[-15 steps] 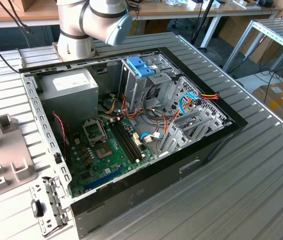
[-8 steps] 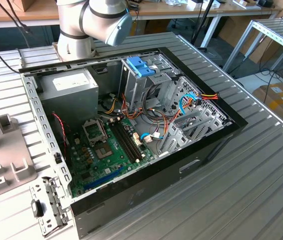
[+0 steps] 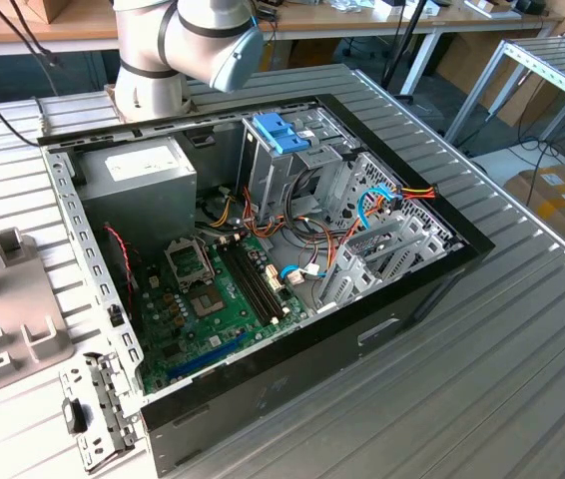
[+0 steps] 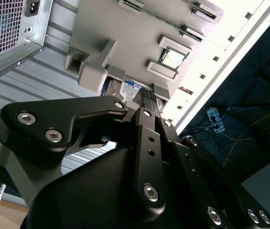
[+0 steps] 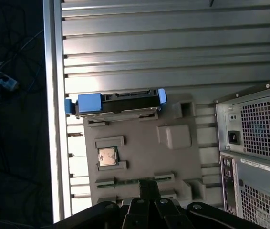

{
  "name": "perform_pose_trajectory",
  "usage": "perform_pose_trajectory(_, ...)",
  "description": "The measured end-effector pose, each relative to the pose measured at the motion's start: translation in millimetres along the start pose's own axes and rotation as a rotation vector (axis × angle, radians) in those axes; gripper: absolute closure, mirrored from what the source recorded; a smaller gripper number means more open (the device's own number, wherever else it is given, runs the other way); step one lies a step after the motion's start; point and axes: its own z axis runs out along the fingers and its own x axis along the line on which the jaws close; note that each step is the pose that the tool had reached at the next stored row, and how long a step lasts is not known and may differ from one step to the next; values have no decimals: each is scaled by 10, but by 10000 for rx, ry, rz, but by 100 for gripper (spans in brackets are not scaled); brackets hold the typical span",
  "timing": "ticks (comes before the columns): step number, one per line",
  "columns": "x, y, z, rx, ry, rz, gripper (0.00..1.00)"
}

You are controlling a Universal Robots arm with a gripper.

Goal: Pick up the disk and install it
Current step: 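Reach for the disk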

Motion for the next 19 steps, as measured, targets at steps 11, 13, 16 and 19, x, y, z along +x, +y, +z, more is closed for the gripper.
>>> perform_pose_trajectory(11, 91, -7, -3, 0, 0, 0, 89)
perform_pose_trajectory(13, 104, -8, -3, 0, 0, 0, 89)
perform_pose_trajectory(16, 125, -10, -3, 0, 0, -1, 89)
perform_pose_trajectory(19, 138, -9, -3, 0, 0, 0, 89)
